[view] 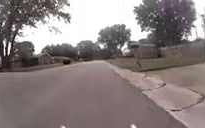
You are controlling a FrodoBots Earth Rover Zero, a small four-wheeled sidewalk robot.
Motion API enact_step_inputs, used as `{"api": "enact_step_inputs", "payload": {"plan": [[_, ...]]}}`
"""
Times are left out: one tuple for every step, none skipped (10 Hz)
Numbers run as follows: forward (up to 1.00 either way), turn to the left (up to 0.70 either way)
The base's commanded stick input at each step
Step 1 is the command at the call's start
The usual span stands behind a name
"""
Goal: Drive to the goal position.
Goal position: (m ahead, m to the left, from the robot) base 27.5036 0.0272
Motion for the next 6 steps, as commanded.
{"api": "enact_step_inputs", "payload": {"plan": [[1.0, 0.0], [1.0, 0.0], [1.0, 0.0], [1.0, 0.0], [1.0, 0.0], [1.0, 0.0]]}}
